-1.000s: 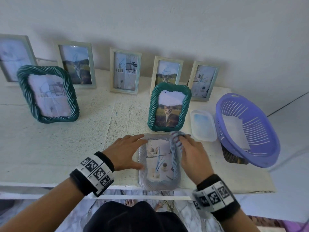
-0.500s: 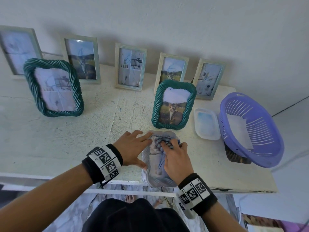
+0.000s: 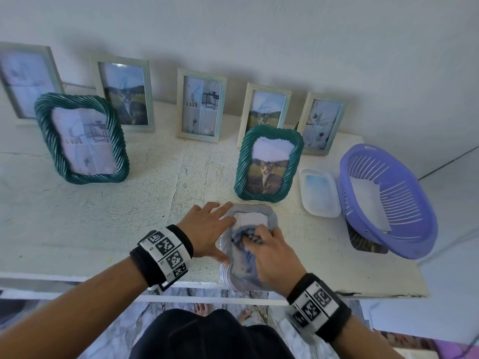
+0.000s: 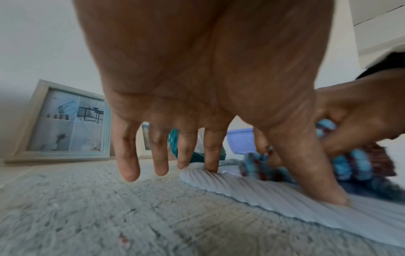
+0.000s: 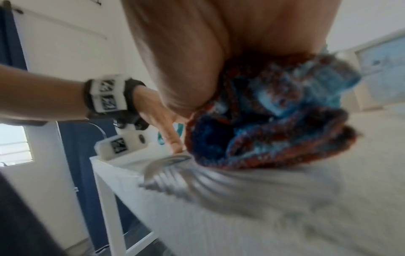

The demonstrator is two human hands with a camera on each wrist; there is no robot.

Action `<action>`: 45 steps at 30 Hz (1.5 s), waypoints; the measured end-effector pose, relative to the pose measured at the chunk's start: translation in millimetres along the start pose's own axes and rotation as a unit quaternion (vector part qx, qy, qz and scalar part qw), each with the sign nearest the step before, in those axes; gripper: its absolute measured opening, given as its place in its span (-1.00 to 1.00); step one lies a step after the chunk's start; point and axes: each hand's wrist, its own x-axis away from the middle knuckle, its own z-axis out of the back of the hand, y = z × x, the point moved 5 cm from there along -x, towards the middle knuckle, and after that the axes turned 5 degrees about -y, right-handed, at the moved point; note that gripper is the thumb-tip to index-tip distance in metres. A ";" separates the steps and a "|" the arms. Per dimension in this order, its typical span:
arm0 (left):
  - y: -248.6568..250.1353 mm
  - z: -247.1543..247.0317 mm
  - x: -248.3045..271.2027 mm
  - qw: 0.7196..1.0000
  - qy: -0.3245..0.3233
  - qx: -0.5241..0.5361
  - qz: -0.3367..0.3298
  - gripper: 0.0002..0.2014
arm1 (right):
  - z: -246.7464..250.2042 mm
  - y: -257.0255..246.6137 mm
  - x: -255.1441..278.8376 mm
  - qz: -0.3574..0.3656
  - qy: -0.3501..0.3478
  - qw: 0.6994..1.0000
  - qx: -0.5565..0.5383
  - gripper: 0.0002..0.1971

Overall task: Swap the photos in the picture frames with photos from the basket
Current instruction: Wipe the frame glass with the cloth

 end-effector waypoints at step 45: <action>4.9 5.3 -1.7 0.999 -0.026 0.014 0.020 -0.03 | 8.8 35.0 18.9 0.017 0.021 0.996 0.083 -0.70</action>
